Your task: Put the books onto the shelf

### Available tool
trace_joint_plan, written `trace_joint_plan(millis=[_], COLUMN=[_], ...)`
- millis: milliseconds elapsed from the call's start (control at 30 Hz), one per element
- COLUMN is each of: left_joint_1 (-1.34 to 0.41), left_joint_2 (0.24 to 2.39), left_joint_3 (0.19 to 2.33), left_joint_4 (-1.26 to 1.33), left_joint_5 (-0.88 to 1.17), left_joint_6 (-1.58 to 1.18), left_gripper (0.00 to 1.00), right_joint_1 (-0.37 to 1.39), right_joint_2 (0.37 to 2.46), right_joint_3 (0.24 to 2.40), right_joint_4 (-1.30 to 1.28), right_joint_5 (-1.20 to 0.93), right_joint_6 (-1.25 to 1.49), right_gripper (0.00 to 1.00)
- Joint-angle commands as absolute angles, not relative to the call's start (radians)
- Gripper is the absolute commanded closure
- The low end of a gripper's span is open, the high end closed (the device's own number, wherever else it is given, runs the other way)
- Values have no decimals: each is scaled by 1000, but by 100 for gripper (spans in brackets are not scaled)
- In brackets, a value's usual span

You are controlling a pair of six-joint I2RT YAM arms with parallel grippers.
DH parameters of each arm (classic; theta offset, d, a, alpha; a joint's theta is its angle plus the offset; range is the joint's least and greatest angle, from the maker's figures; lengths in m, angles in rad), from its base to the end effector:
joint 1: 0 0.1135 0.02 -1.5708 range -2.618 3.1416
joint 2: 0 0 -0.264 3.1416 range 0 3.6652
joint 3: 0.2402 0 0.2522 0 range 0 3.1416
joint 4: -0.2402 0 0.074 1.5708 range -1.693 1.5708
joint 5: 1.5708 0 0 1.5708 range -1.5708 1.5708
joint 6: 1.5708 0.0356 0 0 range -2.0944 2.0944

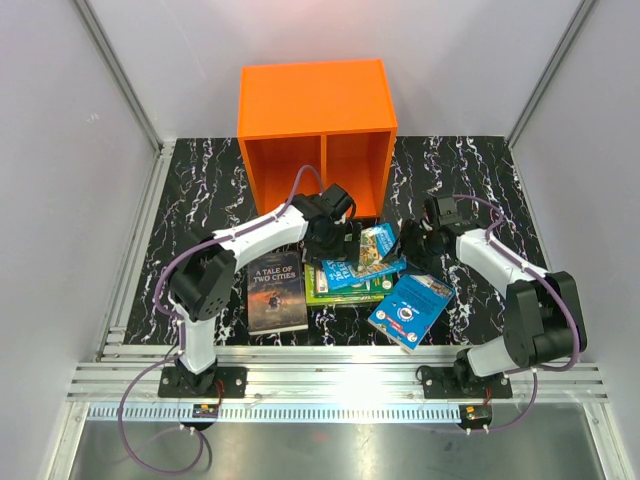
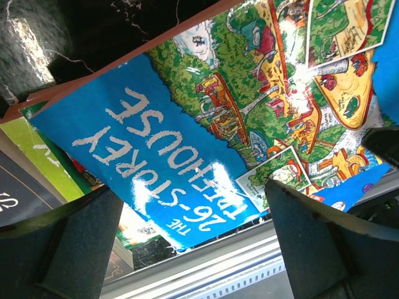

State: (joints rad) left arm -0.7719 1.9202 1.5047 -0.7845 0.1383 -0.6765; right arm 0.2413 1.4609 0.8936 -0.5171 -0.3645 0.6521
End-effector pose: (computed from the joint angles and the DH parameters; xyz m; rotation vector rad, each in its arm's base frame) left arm 0.2820 -0.2813 0.2157 0.1766 2.9057 -0.5127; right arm 0.2689 0.0792 0.2001 0.4396 2.7291 0.7549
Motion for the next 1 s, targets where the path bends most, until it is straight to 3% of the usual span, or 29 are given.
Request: trace_joint_plan(millis=[0,167,267,633,967], left_joint_1=[-778,-779,-782,-785,-713], left_joint_2=[1939,1951,1953,1832,1530], left_joint_3=[1563,1566,1568,1597,1428], left_joint_4=[-778,-772,-775,-883,-934], left_joint_5=[143,153,155,5,-103], left_joint_6=[-657,-658,-658,-615,-640], left_gripper=[1,1,1,1,1], right_joint_1=[250,250,250,250,258], right_joint_2=[1433,1394,1368,1235,1195], right_joint_3=[913,904,910,1009,1331], right_joint_4=[-515,-496,-485,-558,-696], right_joint_5=[-373,-379,-387,-400,-292], right_joint_6=[630,629,638,655,612], right_gripper=[44,72,100,100,100])
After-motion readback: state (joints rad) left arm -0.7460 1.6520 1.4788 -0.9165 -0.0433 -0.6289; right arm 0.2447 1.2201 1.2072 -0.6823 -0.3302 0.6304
